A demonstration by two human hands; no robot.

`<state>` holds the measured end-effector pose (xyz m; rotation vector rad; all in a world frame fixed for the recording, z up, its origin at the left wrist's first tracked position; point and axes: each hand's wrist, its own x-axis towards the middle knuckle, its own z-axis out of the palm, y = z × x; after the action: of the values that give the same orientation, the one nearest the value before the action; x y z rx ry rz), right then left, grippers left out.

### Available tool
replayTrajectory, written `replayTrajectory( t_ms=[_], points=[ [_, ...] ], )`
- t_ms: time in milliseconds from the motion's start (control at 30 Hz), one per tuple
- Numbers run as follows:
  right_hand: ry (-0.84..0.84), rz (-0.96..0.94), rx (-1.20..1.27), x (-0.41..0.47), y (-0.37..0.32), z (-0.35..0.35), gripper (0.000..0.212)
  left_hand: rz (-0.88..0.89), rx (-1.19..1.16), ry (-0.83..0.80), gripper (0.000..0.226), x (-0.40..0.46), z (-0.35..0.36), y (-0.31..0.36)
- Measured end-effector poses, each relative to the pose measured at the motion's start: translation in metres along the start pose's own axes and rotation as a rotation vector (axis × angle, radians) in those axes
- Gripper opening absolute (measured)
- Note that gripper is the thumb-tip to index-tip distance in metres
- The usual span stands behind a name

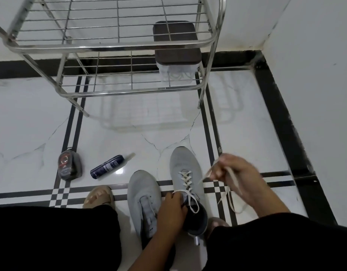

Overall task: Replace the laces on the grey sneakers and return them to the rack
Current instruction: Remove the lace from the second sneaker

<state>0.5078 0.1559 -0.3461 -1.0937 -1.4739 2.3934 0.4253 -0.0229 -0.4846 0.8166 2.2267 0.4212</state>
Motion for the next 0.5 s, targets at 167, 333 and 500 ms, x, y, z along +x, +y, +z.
replayTrajectory(
  t_ms=[167,333,500],
  points=[
    [0.258,0.093,-0.467,0.009,-0.002,-0.029,0.038,0.0,-0.068,0.05,0.021,-0.002,0.0,0.002],
    [0.063,0.247,-0.783,0.024,0.075,-0.042,0.009,0.055,-0.201,0.102,0.019,0.009,-0.003,0.01],
    [-0.125,0.167,-0.799,0.036,0.105,-0.017,0.027,0.013,-0.445,0.0,0.021,0.019,-0.012,0.014]
  ],
)
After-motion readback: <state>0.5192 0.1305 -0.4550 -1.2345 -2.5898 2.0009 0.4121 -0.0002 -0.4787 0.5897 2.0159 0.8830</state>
